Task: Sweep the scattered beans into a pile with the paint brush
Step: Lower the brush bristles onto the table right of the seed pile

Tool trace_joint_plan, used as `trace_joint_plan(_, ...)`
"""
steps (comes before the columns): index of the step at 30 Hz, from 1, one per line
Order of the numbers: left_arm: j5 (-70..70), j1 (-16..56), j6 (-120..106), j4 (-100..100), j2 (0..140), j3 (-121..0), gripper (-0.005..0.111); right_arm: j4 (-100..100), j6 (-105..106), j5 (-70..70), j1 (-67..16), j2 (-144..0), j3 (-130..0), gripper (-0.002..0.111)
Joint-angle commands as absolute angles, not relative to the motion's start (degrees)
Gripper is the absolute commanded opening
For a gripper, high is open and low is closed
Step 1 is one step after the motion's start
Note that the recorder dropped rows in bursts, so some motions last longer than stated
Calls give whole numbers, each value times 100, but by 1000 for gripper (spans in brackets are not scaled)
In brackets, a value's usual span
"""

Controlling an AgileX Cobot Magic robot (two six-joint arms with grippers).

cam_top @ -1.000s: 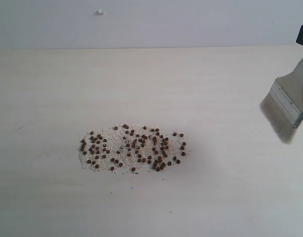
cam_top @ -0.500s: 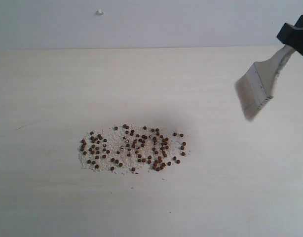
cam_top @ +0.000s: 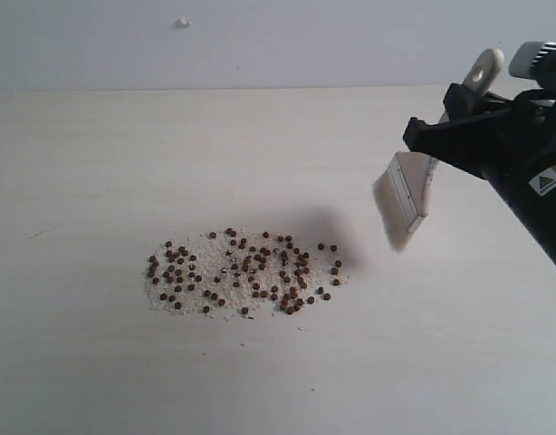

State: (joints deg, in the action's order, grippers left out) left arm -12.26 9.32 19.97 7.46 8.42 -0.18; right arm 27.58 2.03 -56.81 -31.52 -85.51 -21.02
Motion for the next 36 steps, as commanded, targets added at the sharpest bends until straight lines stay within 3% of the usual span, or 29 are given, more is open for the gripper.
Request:
trace_joint_plan(1, -1227, 923, 1971, 691, 811, 0, 0, 3445, 990, -5983, -3842, -8477, -2099, 0)
trace_joint_plan(7, -1227, 923, 1971, 691, 811, 0, 0, 4816, 1973, -6360, -4977, -8489, -2111, 0)
trace_joint_plan(12, -1227, 923, 1971, 691, 811, 0, 0, 5435, 1982, -6996, -5466, -8932, -2111, 0)
trace_joint_plan(22, -1227, 923, 1971, 691, 811, 0, 0, 5013, 740, -6996, -5466, -9919, -2138, 0)
trace_joint_plan(36, -1227, 923, 1971, 691, 811, 0, 0, 4896, 773, -6516, -5466, -10405, -3186, 0)
